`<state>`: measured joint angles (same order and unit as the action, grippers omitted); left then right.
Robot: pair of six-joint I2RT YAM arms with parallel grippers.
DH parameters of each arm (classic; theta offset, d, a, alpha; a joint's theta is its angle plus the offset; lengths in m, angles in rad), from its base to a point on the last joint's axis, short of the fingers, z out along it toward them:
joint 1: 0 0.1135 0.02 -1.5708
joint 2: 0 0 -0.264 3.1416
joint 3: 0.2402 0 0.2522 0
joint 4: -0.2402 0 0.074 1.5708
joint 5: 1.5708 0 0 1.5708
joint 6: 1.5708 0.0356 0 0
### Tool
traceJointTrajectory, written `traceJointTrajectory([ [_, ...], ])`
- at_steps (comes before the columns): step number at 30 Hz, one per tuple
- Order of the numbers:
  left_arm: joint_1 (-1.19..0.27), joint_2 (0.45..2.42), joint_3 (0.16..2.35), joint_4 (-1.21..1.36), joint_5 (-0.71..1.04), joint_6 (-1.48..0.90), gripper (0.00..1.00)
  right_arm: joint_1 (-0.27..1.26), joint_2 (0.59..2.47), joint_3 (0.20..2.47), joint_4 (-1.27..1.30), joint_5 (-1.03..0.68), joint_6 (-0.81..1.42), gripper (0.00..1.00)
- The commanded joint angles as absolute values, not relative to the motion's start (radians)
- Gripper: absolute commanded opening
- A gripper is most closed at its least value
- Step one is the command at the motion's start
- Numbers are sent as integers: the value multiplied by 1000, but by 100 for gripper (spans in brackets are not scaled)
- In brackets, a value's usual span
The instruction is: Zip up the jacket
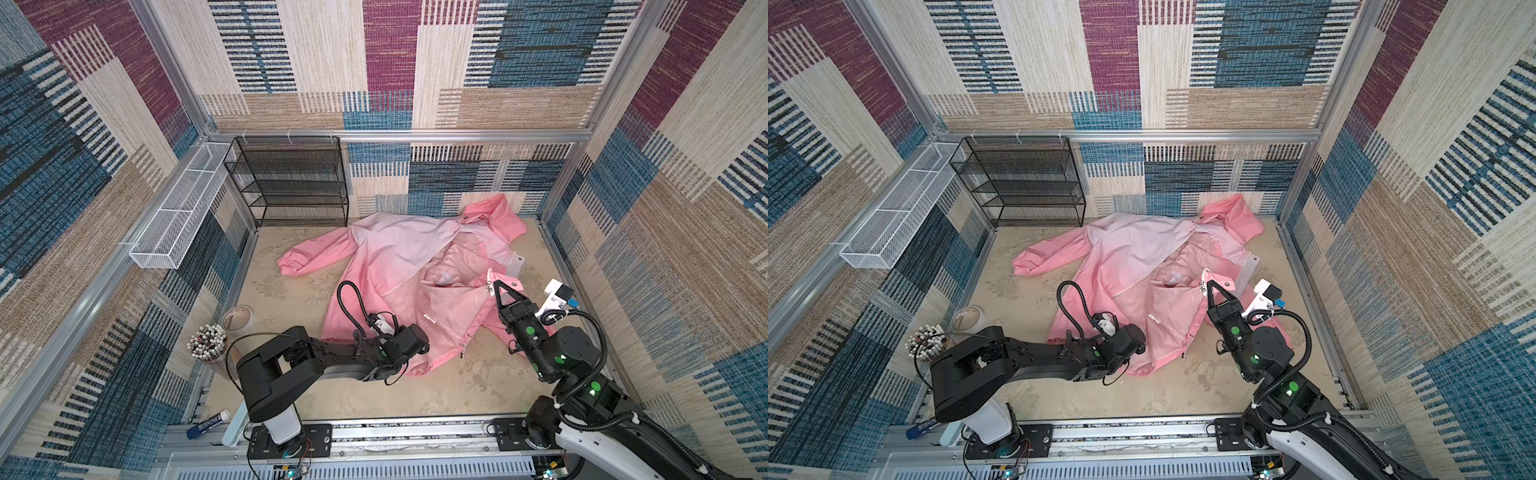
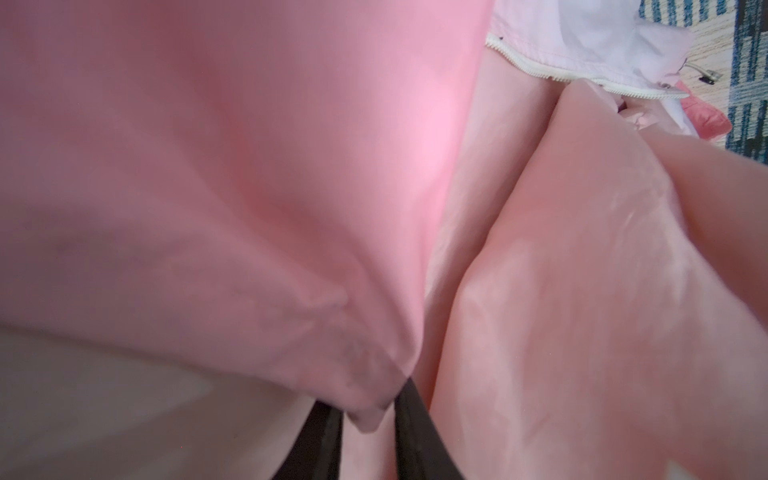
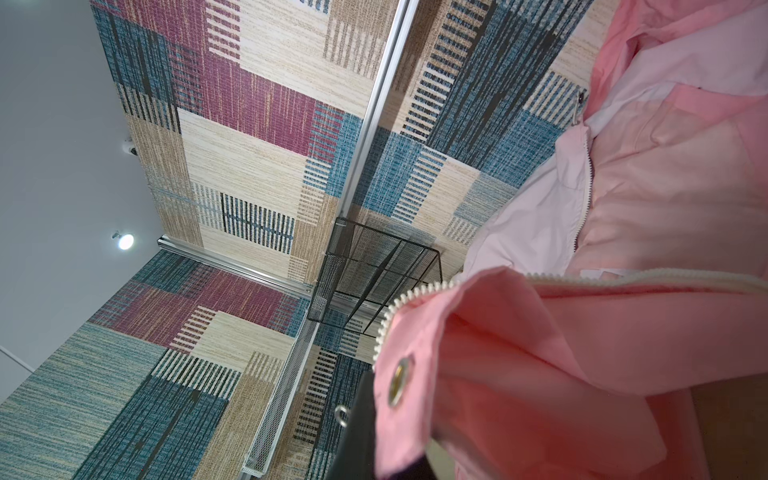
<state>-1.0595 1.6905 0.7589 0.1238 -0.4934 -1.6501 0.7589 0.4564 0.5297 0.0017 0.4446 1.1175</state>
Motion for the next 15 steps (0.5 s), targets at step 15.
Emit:
traceJointTrajectory([
  [15,-986,1555,639,649,-467,-1385,0,758,459,452,260,338,1062,0],
])
